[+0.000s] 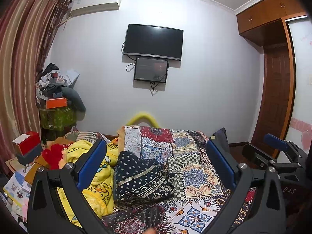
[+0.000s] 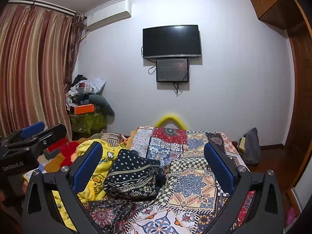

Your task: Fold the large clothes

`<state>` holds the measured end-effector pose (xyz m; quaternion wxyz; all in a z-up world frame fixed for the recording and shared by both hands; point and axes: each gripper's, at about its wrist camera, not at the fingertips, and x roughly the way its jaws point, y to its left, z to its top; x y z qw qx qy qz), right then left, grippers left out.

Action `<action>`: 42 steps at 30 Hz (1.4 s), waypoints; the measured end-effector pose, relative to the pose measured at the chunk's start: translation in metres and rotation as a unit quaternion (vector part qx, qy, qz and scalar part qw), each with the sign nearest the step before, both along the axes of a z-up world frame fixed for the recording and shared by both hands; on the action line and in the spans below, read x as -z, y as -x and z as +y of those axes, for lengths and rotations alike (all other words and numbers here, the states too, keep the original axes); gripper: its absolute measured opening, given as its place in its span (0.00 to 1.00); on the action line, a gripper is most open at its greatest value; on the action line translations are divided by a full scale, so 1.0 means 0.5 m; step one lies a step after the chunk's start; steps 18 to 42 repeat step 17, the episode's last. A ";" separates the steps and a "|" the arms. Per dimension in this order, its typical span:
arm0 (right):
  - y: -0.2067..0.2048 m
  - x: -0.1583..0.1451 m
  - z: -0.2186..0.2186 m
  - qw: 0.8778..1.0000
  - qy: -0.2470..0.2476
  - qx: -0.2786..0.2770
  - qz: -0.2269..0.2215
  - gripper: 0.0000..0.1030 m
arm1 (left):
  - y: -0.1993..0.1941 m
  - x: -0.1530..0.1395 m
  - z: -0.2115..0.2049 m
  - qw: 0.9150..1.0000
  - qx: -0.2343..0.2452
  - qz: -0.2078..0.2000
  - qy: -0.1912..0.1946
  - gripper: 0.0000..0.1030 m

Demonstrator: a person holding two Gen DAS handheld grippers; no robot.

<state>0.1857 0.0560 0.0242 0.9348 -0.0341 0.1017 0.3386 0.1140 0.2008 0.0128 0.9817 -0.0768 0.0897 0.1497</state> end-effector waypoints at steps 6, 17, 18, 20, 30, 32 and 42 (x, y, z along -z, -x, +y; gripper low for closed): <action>-0.004 0.000 -0.004 1.000 -0.002 0.005 0.000 1.00 | -0.004 0.004 0.006 1.000 0.002 0.001 0.007 0.99; -0.011 0.004 -0.006 1.000 -0.003 0.012 0.010 1.00 | -0.009 0.009 0.003 1.000 0.009 0.007 0.007 0.99; -0.011 0.004 -0.006 1.000 -0.003 0.012 0.010 1.00 | -0.009 0.009 0.003 1.000 0.009 0.007 0.007 0.99; -0.011 0.004 -0.006 1.000 -0.003 0.012 0.010 1.00 | -0.009 0.009 0.003 1.000 0.009 0.007 0.007 0.99; -0.011 0.004 -0.006 1.000 -0.003 0.012 0.010 1.00 | -0.009 0.009 0.003 1.000 0.009 0.007 0.007 0.99; -0.011 0.004 -0.006 1.000 -0.003 0.012 0.010 1.00 | -0.009 0.009 0.003 1.000 0.009 0.007 0.007 0.99; -0.011 0.004 -0.006 1.000 -0.003 0.012 0.010 1.00 | -0.009 0.009 0.003 1.000 0.009 0.007 0.007 0.99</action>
